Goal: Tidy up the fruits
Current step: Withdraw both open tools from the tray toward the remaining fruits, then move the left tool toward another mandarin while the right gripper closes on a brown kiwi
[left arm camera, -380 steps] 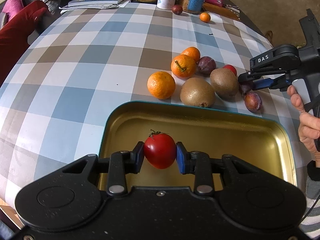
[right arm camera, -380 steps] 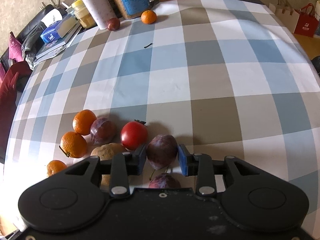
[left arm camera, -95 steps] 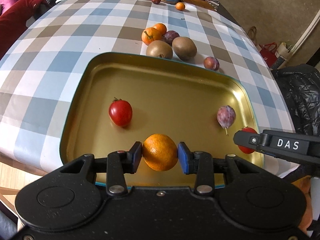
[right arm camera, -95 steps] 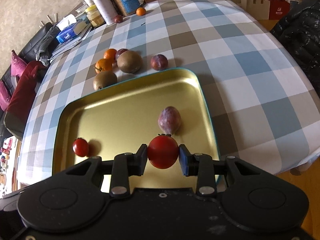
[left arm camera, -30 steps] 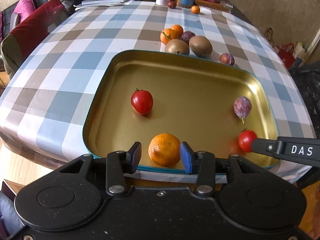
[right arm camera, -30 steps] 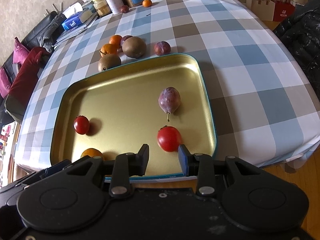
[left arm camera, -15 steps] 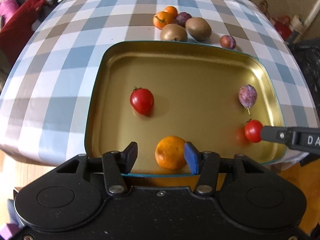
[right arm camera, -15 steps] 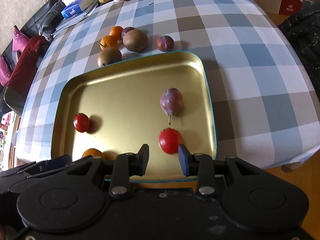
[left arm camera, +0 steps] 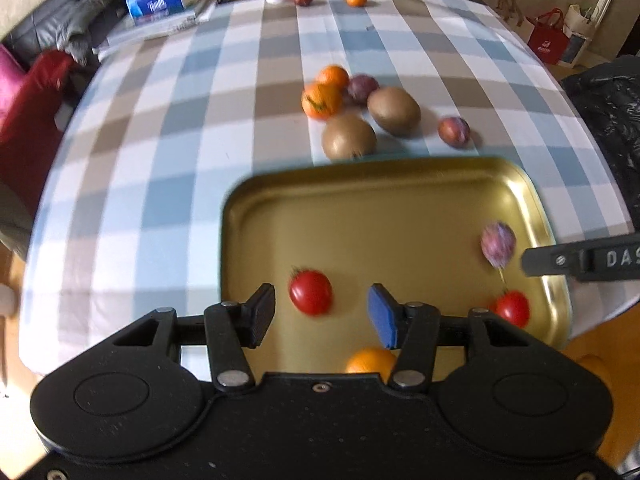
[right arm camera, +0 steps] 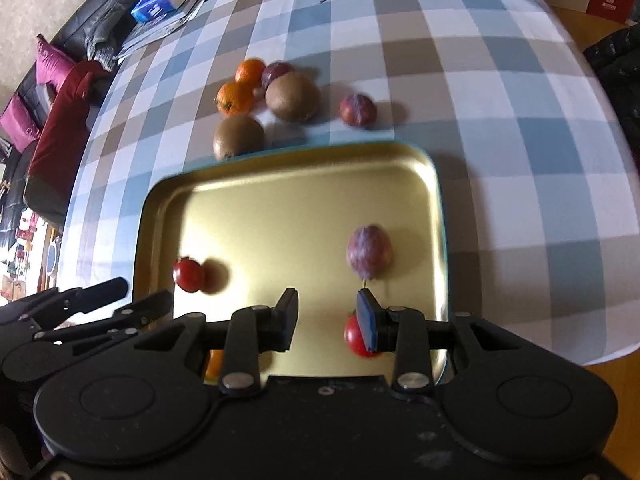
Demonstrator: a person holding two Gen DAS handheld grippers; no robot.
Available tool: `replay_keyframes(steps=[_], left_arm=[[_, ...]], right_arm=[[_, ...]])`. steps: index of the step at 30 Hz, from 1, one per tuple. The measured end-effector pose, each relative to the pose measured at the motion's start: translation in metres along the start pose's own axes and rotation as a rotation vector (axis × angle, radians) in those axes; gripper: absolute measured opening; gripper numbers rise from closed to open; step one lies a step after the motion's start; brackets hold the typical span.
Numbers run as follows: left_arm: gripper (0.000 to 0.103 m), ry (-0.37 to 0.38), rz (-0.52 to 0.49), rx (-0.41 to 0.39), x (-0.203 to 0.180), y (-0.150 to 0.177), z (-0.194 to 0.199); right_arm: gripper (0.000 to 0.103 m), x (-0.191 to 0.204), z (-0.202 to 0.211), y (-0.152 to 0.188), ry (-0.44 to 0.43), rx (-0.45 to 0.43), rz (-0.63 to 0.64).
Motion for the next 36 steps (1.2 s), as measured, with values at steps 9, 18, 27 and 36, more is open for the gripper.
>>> replay_keyframes(steps=[9, 18, 27, 36], left_arm=[[0.059, -0.029, -0.015, -0.046, 0.014, -0.044, -0.012], [0.059, -0.013, 0.018, -0.056, 0.022, -0.082, -0.034], [0.059, 0.009, -0.007, -0.052, 0.014, -0.114, -0.071], [0.059, 0.029, -0.003, -0.008, 0.015, -0.129, -0.113]], right_arm=[[0.036, -0.001, 0.004, -0.055, 0.104, -0.095, 0.056], [0.036, 0.003, -0.02, -0.089, 0.146, -0.141, 0.059], [0.036, -0.001, -0.052, -0.112, 0.178, -0.121, 0.029], [0.036, -0.01, -0.084, -0.129, 0.168, -0.092, -0.029]])
Point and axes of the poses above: each gripper's, at about its wrist camera, not at the fingertips, and z roughly against the way its jaws point, x to its left, y to its underside, the point moved 7 cm from there along -z, roughly the way its jaws point, and after that the axes turned 8 degrees about -x, right-handed, at the moved point
